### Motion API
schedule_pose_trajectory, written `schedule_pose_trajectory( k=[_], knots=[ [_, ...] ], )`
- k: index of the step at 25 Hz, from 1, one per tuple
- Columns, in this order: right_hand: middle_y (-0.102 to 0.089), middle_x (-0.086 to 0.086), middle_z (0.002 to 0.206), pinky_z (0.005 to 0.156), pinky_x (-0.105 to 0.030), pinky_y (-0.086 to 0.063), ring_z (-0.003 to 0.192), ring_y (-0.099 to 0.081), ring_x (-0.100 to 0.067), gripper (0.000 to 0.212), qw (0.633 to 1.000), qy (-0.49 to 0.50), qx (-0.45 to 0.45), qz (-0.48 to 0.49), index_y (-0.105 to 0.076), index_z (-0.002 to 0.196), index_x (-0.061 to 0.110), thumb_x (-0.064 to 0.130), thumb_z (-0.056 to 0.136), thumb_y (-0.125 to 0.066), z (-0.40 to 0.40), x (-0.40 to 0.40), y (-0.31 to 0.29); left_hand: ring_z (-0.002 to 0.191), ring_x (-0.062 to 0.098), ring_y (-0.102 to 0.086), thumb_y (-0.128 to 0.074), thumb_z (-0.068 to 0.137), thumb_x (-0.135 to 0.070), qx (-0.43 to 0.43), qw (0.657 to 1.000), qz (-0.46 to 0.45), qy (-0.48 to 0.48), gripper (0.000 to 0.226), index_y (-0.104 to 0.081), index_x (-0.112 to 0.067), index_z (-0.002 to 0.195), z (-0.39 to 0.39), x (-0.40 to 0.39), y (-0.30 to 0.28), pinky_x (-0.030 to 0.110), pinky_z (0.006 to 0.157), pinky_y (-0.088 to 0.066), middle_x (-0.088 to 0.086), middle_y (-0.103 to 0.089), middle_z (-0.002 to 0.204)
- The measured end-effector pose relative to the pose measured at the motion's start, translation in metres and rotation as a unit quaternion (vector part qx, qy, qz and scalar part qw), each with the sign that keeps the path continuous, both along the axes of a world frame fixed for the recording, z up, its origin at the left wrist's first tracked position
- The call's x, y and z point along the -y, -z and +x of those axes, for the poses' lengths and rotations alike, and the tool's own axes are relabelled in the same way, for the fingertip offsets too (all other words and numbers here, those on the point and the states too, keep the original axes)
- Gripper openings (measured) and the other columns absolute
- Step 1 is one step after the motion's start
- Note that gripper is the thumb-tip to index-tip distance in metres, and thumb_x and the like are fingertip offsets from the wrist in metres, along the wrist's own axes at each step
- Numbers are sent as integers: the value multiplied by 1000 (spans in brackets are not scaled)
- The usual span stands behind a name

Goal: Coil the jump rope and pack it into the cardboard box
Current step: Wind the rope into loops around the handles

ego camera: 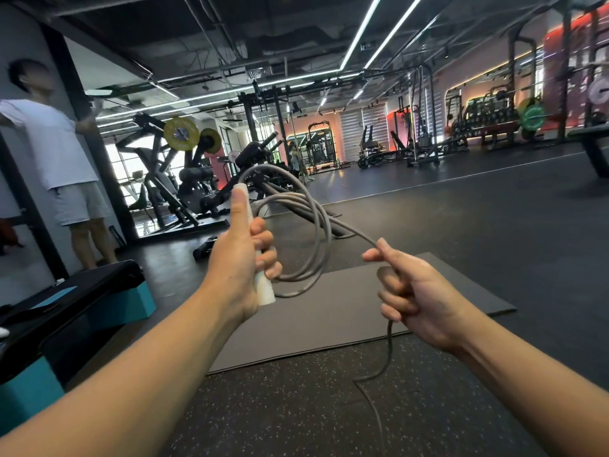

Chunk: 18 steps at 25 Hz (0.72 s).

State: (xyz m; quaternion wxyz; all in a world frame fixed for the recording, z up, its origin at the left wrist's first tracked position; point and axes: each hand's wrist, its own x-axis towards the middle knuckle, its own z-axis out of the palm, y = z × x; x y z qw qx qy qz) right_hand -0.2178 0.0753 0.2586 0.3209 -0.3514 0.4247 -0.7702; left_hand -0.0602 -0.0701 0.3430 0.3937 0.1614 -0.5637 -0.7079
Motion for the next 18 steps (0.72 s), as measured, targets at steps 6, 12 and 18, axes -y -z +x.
schedule_pose_trajectory(
  k=[6, 12, 18],
  knots=[
    [-56, 4, 84, 55, -23, -33, 57, -34, -8, 76, 991, -106, -76, 7, -63, 129, 22, 65, 69, -82, 34, 33, 22, 36, 9, -22, -45, 91, -73, -131, 983, 115, -48, 57, -37, -23, 65, -23, -21, 4, 22, 37, -24, -8, -27, 51],
    [-58, 4, 68, 47, -20, -35, 52, -45, -4, 49, 996, 28, 12, -87, -61, 119, 14, 38, 81, -80, 78, 53, 13, 48, 13, -60, -49, 98, -60, -103, 988, 77, -91, 45, -45, -20, 79, -41, -31, 22, 35, 62, -56, -6, -61, 53],
    [-59, 4, 66, 53, -24, -32, 53, -40, -6, 28, 983, 57, 101, -144, -69, 94, 12, 28, 73, -79, 66, 55, -2, 99, 30, -74, -42, 104, -53, -29, 998, 36, -29, 38, -53, -16, 102, -33, -36, 40, 43, 81, -53, 2, -83, 99]
  ],
)
